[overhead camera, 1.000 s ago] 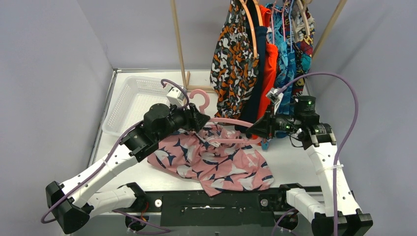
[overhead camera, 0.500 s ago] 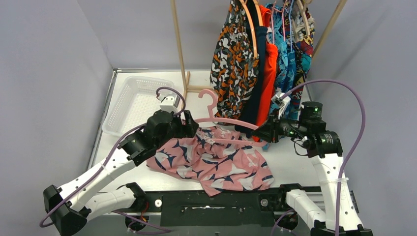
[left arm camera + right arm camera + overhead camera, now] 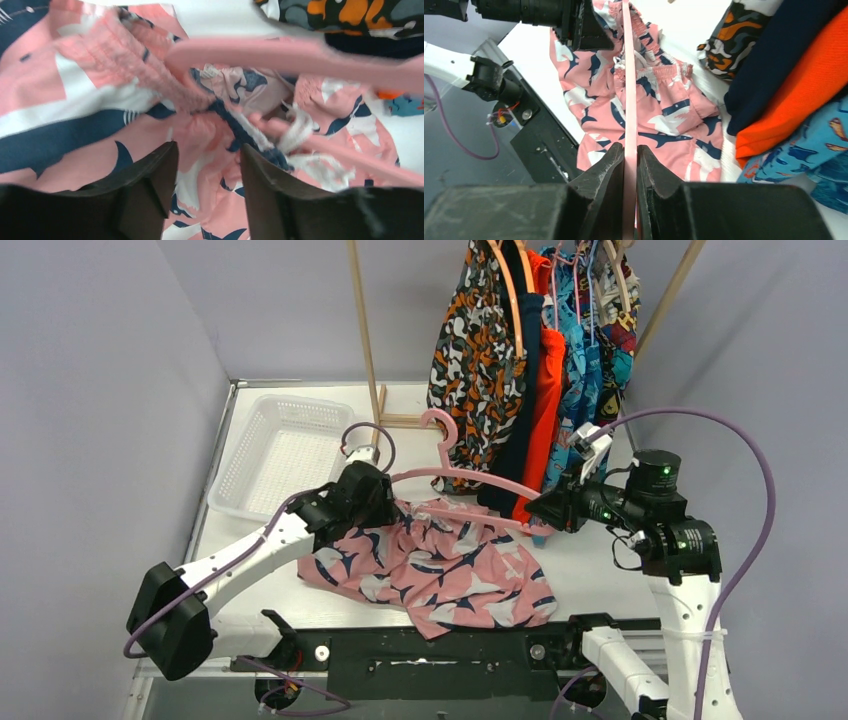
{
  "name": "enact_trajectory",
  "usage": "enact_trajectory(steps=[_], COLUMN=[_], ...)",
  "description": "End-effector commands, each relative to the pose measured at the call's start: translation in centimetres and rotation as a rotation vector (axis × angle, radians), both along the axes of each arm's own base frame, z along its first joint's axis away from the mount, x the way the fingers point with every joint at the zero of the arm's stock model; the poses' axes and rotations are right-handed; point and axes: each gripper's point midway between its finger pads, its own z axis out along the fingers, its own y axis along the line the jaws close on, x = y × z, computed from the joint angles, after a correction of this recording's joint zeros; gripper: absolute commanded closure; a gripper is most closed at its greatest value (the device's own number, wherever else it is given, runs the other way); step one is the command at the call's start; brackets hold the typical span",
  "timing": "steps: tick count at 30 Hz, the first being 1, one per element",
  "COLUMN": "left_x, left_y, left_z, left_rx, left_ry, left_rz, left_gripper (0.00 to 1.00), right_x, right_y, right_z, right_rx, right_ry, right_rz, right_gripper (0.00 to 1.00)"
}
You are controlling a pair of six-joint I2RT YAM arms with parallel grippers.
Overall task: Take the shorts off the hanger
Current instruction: Remove the shorts from the hanger, then place the hanger on the clothes rod.
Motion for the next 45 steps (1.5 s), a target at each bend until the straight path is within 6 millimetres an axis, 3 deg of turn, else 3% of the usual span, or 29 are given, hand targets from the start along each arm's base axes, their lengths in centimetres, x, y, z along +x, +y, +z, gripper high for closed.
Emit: enact_trajectory(steps=[1,4,10,15,20,25,32,37,42,45], left_x=[-0.1,-0.7,-2.2,-2.3,-0.7,-0.2,0.2,0.4,0.3,0.4], left_y=[-2.1,-3.3,-5.4,-6.6,-3.5,0.0,0.8,0.2,-0.3,0.0], left_z=[0.3,0.1,-1.5,0.3,2.0,3.1,4.9,5.5,6.1,6.2], left_rx=[-0.102,-0.160,-0.233,-0.300,-0.217,-0.159,-0.181,-0.196,-0.213,-0.214], left_ry=[0.003,0.012,0.076,0.023,-0.075,-0.111,-0.151,-0.147,-0.148,-0.145], left_rz=[-0.075,-0.133,-0.242,-0.285,-0.157,-0.050,-0.017,-0.033,-0.060,-0.049], left_gripper=[0.59,0.68,0.76,0.79,0.75,0.73,0.65,0.60,0.48,0.37], right_x=[0.5,0.8,1.4,1.8,2.7,4.2,6.3,7.4,7.7,7.9], right_y=[-1.5,-2.1,-2.8,-1.5,-0.4,-1.7,-2.5,1.1,5.4,7.2], right_z=[2.7,3.9,6.4,8.6,8.2,8.9,9.5,8.8,7.8,8.1], right_rx=[-0.051,-0.061,-0.046,0.068,0.176,0.189,0.177,0.158,-0.042,-0.042], right_ry=[-0.144,-0.210,-0.288,-0.304,-0.294,-0.346,-0.375,-0.362,-0.446,-0.514], right_rz=[-0.100,-0.147,-0.217,-0.190,-0.173,-0.296,-0.410,-0.380,-0.464,-0.520], right_gripper=[1.00,1.00,1.00,1.00,1.00,1.00,1.00,1.00,1.00,1.00])
